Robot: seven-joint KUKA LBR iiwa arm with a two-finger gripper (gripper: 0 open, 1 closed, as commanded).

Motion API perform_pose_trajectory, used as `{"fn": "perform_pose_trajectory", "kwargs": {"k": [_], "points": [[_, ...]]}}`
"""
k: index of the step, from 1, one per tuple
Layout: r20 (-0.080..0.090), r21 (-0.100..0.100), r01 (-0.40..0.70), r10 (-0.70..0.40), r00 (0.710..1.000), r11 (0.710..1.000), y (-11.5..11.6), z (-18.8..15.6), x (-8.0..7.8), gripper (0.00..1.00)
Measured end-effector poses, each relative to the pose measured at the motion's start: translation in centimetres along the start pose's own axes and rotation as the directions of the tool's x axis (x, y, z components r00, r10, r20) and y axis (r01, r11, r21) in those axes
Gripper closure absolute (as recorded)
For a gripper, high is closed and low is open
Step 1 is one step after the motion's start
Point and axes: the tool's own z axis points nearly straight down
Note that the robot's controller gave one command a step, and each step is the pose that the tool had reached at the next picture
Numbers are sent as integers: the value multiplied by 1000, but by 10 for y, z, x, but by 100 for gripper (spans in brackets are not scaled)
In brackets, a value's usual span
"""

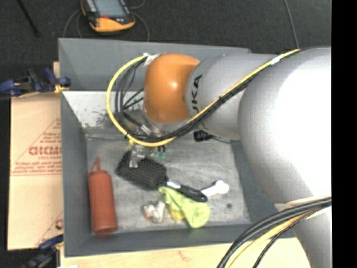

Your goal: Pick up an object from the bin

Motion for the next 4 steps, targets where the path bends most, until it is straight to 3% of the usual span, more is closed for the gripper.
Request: {"fn": "perform_pose_trajectory", "kwargs": {"k": [1, 2, 3, 4], "points": [[22, -9, 192, -191, 981, 981, -6, 7, 2, 100], [28, -5, 358, -358, 933, 934, -7, 7, 7, 100], [14, -1, 206, -205, 979, 979, -13, 15, 17, 0], [3, -2, 254, -254, 967, 967, -12, 16, 13, 0]]}}
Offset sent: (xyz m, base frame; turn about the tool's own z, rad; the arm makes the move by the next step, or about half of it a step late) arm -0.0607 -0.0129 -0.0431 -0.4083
